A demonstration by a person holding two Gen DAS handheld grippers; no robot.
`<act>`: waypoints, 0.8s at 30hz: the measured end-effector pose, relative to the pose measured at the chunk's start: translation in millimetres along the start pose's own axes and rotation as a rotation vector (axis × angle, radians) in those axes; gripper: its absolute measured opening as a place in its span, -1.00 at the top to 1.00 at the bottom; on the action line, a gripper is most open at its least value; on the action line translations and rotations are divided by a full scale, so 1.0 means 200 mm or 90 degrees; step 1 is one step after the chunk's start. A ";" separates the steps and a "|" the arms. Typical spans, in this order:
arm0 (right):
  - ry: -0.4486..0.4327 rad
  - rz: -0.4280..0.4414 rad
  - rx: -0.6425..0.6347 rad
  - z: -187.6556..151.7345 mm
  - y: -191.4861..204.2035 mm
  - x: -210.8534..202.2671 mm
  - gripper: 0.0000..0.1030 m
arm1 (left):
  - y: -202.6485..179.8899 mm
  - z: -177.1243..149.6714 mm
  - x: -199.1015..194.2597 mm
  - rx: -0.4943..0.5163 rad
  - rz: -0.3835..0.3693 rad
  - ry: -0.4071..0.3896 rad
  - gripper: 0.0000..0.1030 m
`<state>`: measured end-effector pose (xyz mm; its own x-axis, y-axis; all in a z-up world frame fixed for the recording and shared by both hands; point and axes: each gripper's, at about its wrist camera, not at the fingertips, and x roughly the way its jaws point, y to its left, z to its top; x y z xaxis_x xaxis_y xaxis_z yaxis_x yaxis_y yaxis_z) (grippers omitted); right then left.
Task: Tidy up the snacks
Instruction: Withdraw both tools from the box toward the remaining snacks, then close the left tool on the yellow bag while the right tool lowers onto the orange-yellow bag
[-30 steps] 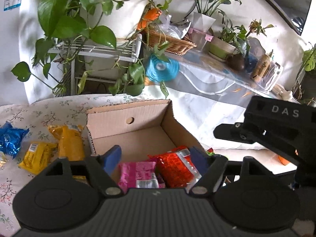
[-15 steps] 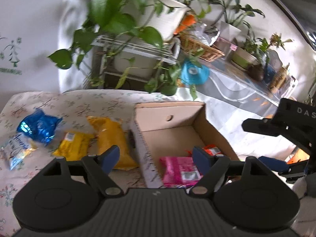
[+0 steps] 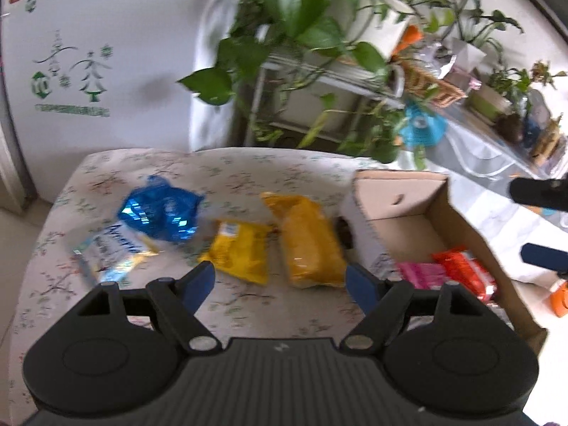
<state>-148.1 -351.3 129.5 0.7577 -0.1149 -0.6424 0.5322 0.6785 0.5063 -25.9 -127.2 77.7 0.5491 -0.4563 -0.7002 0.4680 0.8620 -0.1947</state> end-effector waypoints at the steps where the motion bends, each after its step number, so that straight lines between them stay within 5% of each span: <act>1: 0.005 0.006 -0.004 0.00 0.01 0.01 -0.66 | 0.02 0.00 0.01 -0.002 0.007 0.000 -0.56; 12: 0.028 0.018 -0.036 -0.04 0.07 0.04 -0.66 | 0.08 -0.02 0.17 0.032 0.038 -0.015 -0.56; 24: 0.053 0.042 -0.059 -0.08 0.13 0.08 -0.66 | 0.06 0.02 0.40 0.122 0.021 -0.011 -0.52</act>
<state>-129.5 -323.8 122.9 0.7540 -0.0093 -0.6568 0.4421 0.7467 0.4970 26.9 -153.6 22.7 0.5774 -0.4330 -0.6922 0.5712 0.8200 -0.0364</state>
